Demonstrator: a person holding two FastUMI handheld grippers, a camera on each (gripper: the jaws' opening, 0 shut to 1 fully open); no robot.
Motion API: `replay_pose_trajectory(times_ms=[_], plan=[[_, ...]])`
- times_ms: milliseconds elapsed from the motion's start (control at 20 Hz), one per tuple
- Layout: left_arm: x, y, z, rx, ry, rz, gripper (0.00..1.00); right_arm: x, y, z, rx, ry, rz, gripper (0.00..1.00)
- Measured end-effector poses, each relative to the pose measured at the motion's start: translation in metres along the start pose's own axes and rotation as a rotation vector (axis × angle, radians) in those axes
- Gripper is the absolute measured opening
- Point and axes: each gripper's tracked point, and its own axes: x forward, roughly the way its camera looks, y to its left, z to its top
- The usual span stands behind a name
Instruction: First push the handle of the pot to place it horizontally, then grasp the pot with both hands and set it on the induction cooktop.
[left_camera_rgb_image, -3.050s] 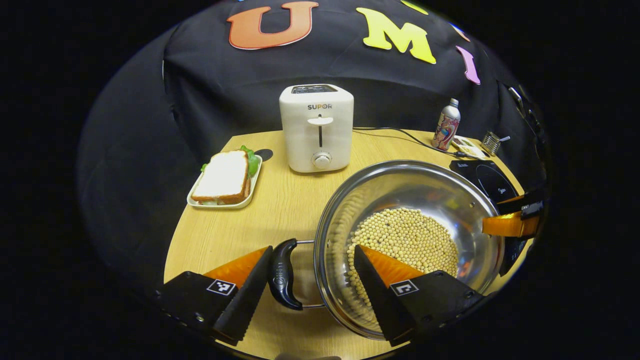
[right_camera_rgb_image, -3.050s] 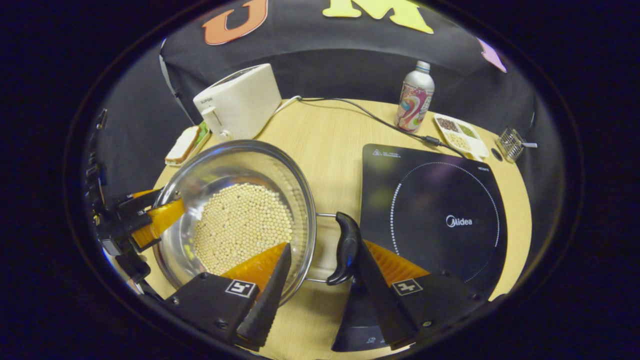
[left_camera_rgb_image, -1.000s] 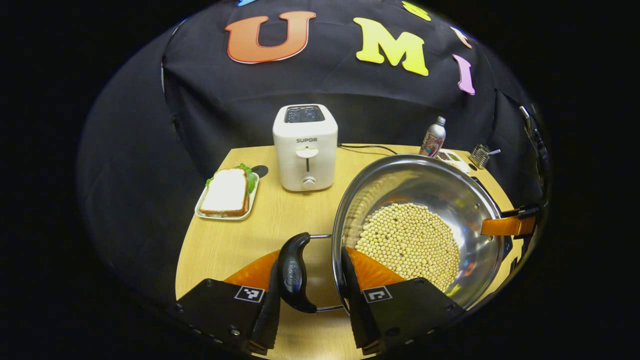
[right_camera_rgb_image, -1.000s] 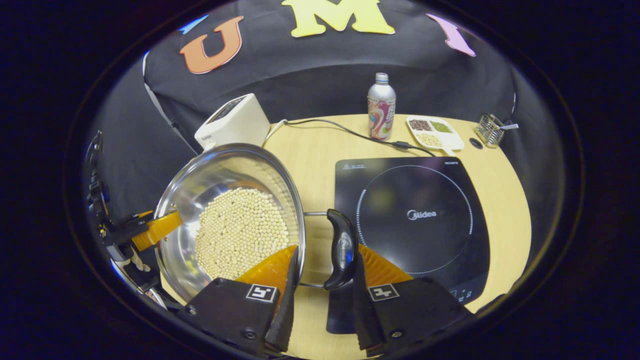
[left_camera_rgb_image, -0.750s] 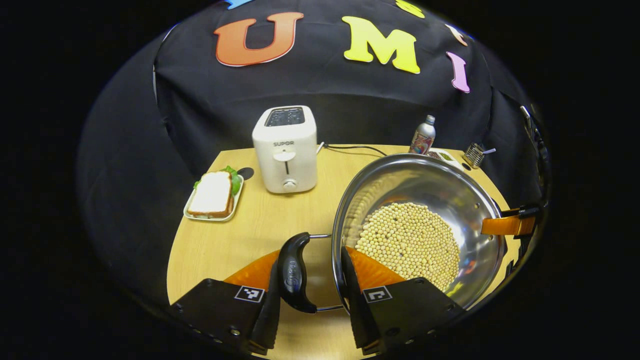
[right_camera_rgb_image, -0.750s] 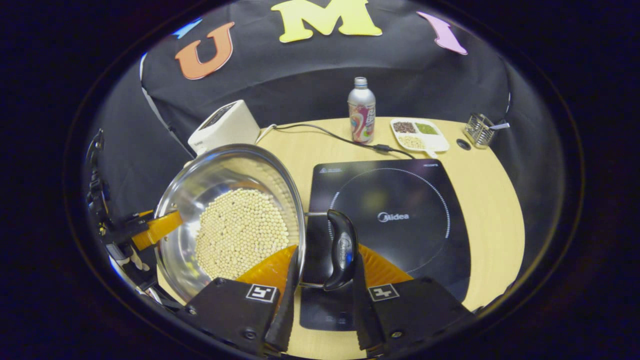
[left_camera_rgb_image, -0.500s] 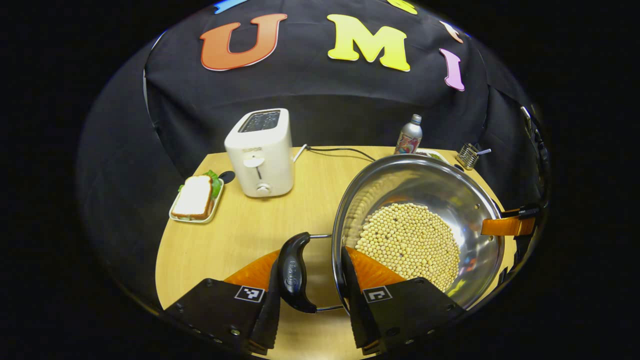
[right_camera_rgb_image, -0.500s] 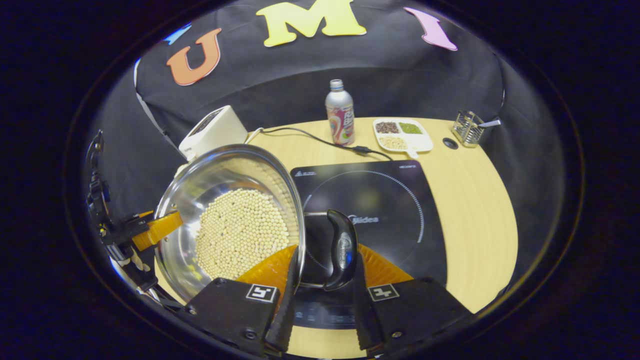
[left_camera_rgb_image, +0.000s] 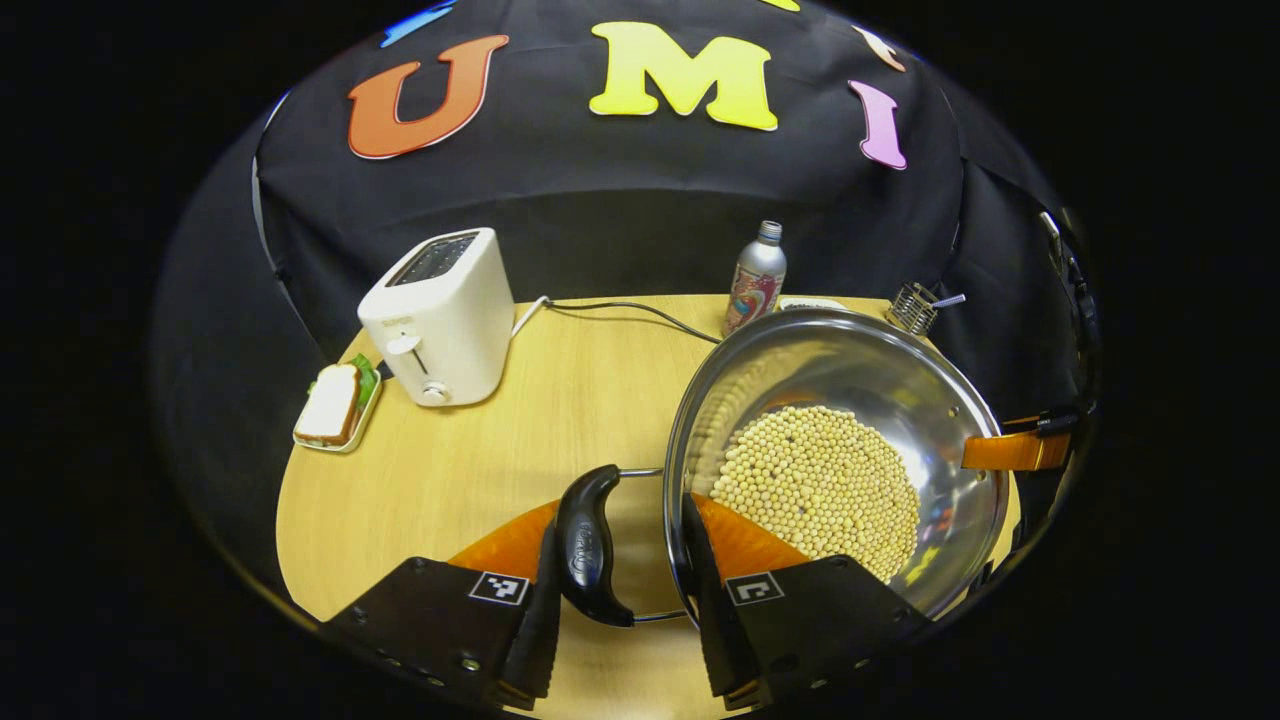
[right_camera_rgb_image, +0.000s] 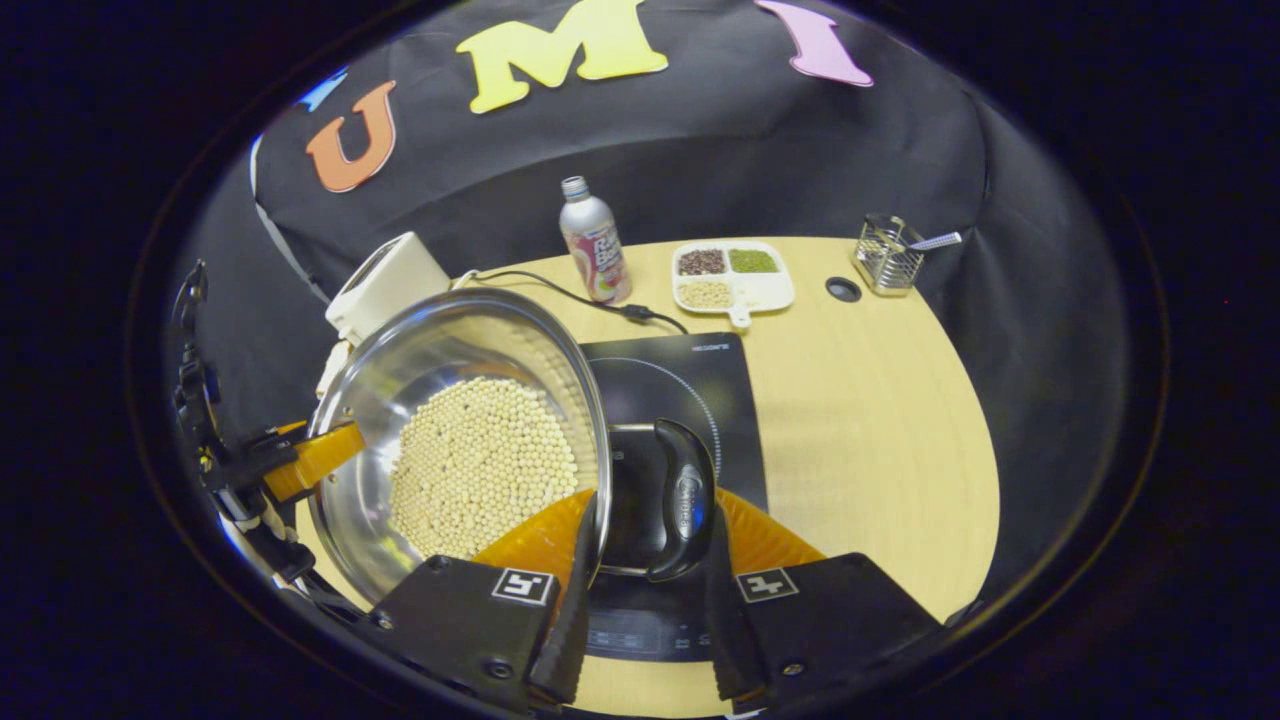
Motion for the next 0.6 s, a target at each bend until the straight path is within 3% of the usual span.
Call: replay_pose_trajectory(times_ms=[150, 200, 300, 400, 450, 500, 550, 600], plan=[[0.008, -0.02, 0.002, 0.002, 0.011, -0.001, 0.57, 0.001, -0.022, 0.003, 0.004, 0.013, -0.003, 0.5], [0.01, -0.026, 0.003, 0.002, 0.013, -0.002, 0.67, 0.001, -0.028, 0.004, 0.006, 0.017, -0.004, 0.5], [0.015, -0.035, 0.003, -0.001, 0.018, -0.006, 0.56, 0.001, -0.04, 0.006, 0.003, 0.021, -0.007, 0.5], [0.02, -0.045, 0.003, -0.006, 0.024, -0.009, 0.57, 0.002, -0.05, 0.009, 0.0, 0.026, -0.013, 0.5], [0.023, -0.048, 0.003, -0.006, 0.027, -0.01, 0.67, 0.003, -0.055, 0.009, 0.001, 0.03, -0.015, 0.5], [0.025, -0.051, 0.002, -0.006, 0.03, -0.012, 0.46, 0.003, -0.058, 0.009, 0.002, 0.033, -0.016, 0.5], [0.028, -0.054, 0.002, -0.008, 0.032, -0.013, 0.57, 0.005, -0.062, 0.01, 0.003, 0.036, -0.016, 0.5], [0.031, -0.055, 0.001, -0.008, 0.035, -0.013, 0.57, 0.007, -0.064, 0.01, 0.004, 0.04, -0.017, 0.5]])
